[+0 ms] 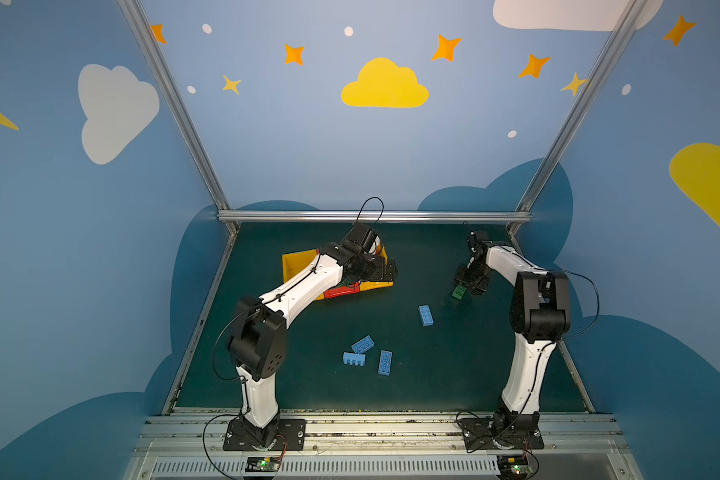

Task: Sort the legos into containers by color
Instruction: 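Lower the right gripper onto the last green brick and grasp it, then carry the green brick over the red bin with the right gripper and release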

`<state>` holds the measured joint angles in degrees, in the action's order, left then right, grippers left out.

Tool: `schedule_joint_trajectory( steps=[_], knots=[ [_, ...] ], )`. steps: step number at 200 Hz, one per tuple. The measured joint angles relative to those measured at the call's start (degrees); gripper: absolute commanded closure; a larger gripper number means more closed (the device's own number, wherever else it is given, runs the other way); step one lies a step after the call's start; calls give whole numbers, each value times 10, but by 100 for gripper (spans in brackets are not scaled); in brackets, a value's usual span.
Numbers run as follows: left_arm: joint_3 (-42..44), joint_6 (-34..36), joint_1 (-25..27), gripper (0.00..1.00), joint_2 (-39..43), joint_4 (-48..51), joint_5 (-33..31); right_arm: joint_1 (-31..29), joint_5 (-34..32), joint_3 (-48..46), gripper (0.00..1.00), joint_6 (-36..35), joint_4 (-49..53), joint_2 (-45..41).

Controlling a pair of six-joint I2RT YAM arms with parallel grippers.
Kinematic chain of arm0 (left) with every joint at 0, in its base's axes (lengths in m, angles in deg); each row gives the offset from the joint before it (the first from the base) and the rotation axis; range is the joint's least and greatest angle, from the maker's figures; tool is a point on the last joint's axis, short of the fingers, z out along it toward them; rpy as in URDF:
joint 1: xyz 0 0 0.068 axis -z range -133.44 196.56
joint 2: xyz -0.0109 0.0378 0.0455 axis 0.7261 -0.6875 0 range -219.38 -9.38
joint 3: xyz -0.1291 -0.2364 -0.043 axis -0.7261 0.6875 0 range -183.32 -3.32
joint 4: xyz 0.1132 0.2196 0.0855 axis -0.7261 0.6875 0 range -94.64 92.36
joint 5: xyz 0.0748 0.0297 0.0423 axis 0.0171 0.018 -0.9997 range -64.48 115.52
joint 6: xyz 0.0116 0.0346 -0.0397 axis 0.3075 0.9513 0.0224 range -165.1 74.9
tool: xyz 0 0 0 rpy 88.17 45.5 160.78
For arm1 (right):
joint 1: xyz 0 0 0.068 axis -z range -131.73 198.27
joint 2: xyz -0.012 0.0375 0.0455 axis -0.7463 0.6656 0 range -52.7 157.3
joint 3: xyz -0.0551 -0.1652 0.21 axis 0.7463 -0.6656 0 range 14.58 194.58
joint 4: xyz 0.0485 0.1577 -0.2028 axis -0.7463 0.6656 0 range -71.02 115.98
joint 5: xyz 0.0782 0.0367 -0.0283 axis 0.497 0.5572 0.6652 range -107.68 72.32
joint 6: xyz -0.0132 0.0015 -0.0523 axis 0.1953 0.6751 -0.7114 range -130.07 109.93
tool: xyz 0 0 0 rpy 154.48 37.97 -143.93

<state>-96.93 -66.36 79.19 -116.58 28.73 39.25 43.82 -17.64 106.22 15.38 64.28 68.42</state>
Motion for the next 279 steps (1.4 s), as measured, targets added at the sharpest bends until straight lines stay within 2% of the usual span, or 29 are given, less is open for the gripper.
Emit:
schedule_joint_trajectory(
  steps=[13, 25, 95, 136, 184, 223, 279],
  knots=[
    [-1, 0, -1, 0, -3, 5, -2, 0, 6, 5, 75, -2, 0, 6],
    [-3, 0, -3, 0, -5, 10, -3, 0, 12, 12, 79, -1, 3, 8],
    [-1, 0, -45, 0, -5, 24, 0, -4, 42, 30, 81, -2, 22, 9],
    [44, -3, -83, 0, 9, 16, 10, -27, 70, 51, 81, -2, 42, 8],
    [145, -13, -144, 0, 84, 8, 9, -107, 132, 131, 80, -1, 47, 7],
    [221, -20, -183, 0, 170, 3, -2, -196, 192, 259, 79, 2, 35, 16],
    [295, -26, -220, 0, 263, 23, -39, -294, 252, 432, 78, -2, -7, 126]
  ],
)
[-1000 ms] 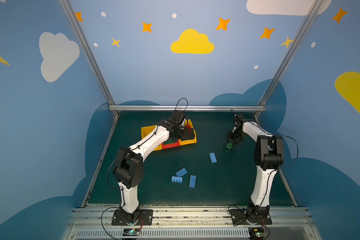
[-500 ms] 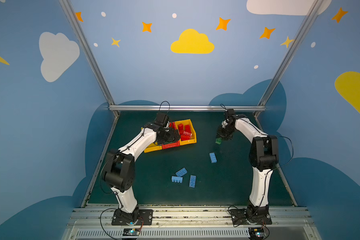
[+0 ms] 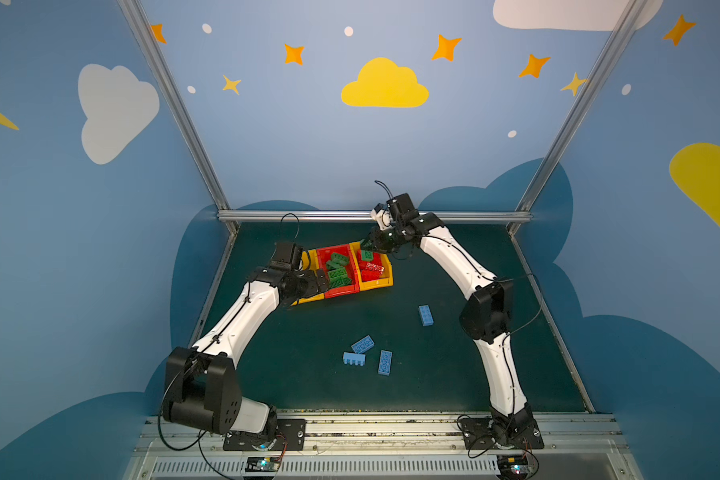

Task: Sort the legos into containers by color
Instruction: 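Carry the green brick over the red bin with the right gripper and release, then swing the left gripper toward a light-blue brick while the right arm withdraws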

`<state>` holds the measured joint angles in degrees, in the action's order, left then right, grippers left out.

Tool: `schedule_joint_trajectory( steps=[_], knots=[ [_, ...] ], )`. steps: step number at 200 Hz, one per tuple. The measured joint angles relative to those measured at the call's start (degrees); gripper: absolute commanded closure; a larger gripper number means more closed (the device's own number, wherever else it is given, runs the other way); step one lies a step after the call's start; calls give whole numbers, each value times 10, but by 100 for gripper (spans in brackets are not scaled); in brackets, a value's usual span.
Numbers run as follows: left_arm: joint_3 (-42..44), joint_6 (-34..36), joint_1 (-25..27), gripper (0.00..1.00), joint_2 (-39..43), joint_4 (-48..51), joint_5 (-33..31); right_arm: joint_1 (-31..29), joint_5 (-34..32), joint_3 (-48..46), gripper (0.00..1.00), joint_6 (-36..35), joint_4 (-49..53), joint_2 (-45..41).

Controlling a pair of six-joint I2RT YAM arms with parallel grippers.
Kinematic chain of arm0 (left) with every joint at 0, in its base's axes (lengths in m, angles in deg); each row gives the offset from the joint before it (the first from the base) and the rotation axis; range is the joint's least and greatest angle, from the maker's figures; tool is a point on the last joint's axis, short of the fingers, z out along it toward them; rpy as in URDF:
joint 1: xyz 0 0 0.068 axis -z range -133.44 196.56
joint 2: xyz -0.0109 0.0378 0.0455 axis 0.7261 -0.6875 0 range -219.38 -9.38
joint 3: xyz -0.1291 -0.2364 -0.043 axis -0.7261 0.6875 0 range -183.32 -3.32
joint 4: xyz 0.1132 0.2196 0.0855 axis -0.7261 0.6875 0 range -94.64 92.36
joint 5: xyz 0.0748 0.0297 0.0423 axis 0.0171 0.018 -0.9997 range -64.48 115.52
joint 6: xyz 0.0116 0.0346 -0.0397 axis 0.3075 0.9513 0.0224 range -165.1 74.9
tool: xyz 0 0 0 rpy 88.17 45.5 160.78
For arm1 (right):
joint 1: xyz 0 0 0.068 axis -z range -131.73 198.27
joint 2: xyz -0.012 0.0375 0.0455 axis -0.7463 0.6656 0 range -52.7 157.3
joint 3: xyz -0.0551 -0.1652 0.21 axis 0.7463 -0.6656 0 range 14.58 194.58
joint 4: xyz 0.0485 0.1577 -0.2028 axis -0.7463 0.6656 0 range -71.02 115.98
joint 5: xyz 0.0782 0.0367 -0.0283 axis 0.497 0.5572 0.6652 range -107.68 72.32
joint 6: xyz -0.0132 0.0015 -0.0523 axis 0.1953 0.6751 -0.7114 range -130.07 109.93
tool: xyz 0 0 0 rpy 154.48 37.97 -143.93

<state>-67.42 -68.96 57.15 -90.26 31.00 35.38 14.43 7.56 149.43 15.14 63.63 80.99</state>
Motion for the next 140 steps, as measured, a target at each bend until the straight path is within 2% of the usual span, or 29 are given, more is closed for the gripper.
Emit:
schedule_joint_trajectory(
  steps=[60, 81, 91, 106, 112, 120, 140],
  knots=[
    [60, -4, -30, 0, 96, 20, -21, -52, 3, 45, 77, -21, -61, 94],
    [73, -4, -35, 0, 120, 24, -25, -61, -8, 69, 73, -29, -77, 122],
    [73, -4, -37, 0, 126, 26, -27, -63, -14, 82, 65, -32, -82, 135],
    [73, -3, -39, 0, 133, 27, -29, -63, -23, 104, 37, -37, -85, 153],
    [73, -3, -40, 0, 134, 29, -30, -63, -25, 110, 30, -36, -86, 157],
    [73, -3, -41, 0, 134, 30, -30, -63, -28, 115, 25, -38, -89, 160],
    [73, -2, -42, 0, 134, 31, -28, -61, -30, 120, 19, -41, -90, 158]
  ],
)
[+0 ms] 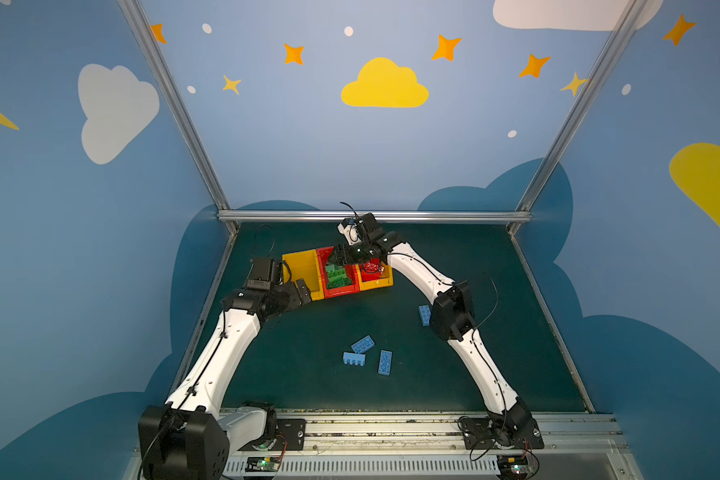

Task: Sort the legos into containers by color
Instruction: 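Swing the left gripper toward a light-blue brick while the right arm withdraws, then lower the left gripper onto the light-blue brick and grasp it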

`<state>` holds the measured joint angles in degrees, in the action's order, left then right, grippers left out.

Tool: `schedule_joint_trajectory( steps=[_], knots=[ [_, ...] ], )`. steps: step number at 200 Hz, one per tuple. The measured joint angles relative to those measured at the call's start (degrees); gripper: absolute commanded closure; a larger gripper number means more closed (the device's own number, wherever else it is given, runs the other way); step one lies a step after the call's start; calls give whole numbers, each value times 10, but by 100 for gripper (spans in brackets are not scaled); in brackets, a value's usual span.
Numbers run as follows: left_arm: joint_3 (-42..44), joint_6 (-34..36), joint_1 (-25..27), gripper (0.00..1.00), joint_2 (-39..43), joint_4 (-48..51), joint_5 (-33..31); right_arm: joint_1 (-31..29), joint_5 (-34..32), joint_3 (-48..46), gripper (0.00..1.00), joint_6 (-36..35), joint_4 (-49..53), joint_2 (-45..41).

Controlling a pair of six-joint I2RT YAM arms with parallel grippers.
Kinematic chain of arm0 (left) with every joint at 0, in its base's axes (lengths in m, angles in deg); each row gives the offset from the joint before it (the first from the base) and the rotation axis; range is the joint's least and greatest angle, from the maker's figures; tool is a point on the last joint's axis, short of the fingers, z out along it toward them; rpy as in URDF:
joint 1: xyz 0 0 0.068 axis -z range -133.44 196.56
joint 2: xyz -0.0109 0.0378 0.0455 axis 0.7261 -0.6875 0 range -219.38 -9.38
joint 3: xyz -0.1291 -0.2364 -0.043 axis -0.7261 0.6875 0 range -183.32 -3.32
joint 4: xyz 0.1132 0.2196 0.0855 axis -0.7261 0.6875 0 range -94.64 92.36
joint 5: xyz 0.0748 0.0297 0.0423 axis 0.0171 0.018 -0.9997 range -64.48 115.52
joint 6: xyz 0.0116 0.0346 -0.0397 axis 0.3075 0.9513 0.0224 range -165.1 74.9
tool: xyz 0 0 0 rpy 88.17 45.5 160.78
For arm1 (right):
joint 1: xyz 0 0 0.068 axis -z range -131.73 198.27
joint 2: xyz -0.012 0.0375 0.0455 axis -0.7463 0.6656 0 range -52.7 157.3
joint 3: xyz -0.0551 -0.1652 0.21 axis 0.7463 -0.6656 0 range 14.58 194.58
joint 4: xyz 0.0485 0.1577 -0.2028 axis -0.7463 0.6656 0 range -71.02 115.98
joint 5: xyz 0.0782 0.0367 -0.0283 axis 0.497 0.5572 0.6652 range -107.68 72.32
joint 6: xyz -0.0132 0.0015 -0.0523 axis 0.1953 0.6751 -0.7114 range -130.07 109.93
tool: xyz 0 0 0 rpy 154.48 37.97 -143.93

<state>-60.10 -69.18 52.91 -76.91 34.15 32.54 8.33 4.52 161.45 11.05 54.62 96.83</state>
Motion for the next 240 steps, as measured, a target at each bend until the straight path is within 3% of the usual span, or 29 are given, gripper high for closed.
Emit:
schedule_joint_trajectory(
  steps=[47, 82, 120, 145, 169, 196, 240],
  knots=[
    [0, -3, 2, 0, -28, -22, 50, 7, -20, -38, 11, -20, 23, -67],
    [0, -10, 30, 0, -71, -53, 70, 22, -97, -213, 4, -33, 33, -255],
    [-41, -17, 123, 0, -148, -71, 68, 62, -234, -422, 4, -18, 53, -458],
    [-100, -26, 206, 0, -210, -82, 51, 119, -310, -525, 5, 35, 123, -538],
    [-179, -52, 275, 0, -286, -89, 38, 221, -340, -605, 4, 82, 194, -585],
    [-312, -78, 342, 0, -403, -79, 18, 322, -352, -708, 4, 97, 243, -686],
    [-519, -112, 420, 0, -581, -17, -4, 405, -321, -758, 4, 86, 266, -847]
  ],
)
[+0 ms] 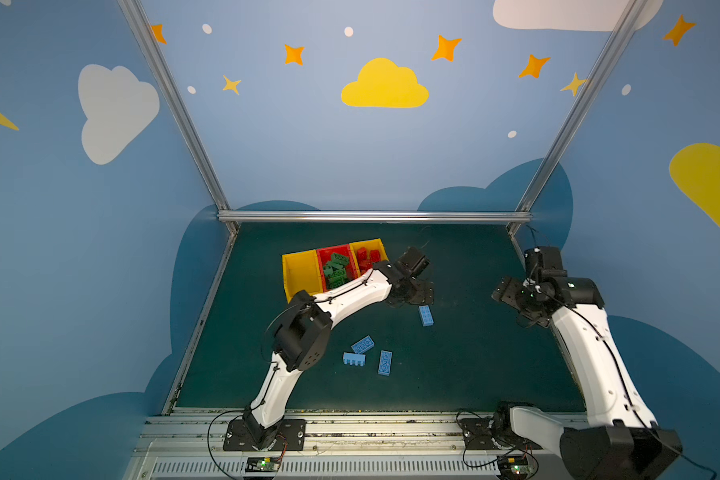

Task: Sort the legos into containers by color
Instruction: 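Lower the left gripper onto the light-blue brick and grasp it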

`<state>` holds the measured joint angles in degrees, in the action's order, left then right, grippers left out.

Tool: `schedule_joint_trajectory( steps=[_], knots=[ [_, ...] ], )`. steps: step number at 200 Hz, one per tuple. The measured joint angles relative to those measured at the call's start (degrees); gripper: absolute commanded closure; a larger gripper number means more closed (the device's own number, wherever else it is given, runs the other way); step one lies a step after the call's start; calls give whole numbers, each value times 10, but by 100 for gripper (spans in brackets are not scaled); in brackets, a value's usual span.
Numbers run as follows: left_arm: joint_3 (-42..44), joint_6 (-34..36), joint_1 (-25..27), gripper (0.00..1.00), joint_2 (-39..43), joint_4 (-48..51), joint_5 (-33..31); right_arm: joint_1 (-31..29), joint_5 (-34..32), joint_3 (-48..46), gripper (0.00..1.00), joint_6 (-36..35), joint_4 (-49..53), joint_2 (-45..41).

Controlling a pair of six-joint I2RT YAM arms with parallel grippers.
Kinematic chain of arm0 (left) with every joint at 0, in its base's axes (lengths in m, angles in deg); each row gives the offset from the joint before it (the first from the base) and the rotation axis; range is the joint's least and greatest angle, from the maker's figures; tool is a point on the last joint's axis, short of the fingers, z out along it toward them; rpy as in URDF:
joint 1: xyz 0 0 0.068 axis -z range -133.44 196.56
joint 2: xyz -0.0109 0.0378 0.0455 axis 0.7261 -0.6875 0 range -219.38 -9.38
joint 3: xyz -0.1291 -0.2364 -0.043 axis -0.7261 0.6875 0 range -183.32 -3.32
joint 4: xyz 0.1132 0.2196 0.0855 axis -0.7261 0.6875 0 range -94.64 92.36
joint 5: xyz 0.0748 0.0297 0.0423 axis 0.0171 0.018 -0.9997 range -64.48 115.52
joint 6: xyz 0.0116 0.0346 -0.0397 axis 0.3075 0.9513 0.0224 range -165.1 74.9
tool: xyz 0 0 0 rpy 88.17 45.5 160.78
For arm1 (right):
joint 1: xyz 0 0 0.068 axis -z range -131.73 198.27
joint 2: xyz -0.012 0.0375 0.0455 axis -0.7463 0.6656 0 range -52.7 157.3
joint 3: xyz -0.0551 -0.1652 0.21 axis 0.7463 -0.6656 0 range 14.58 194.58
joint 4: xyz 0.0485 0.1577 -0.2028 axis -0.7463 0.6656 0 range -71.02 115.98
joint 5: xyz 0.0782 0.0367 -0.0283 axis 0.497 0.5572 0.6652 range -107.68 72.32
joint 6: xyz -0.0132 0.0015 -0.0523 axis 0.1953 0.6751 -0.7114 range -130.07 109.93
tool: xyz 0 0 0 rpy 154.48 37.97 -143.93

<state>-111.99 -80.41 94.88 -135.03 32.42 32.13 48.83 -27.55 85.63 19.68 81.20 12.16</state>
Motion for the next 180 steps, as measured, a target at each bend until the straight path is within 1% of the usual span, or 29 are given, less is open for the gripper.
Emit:
schedule_joint_trajectory(
  steps=[17, 41, 64, 120, 149, 166, 180],
  knots=[
    [-56, -13, 10, 0, -53, 35, -9, 21, 16, -10, 4, -7, 8, -18],
    [-130, -21, 16, 1, -112, 85, -25, 28, 37, -20, 4, -19, 22, -21],
    [-201, -26, 21, 3, -158, 130, -43, 32, 47, -27, 4, -32, 29, -31],
    [-273, -33, 33, 14, -217, 197, -63, 35, 65, -28, 4, -43, 46, -49],
    [-274, -33, 39, 24, -220, 214, -70, 35, 72, -29, 4, -45, 49, -49],
    [-274, -32, 40, 34, -220, 221, -72, 35, 78, -30, 4, -46, 49, -49],
    [-274, -30, 40, 44, -220, 227, -73, 35, 82, -34, 4, -46, 49, -50]
  ],
)
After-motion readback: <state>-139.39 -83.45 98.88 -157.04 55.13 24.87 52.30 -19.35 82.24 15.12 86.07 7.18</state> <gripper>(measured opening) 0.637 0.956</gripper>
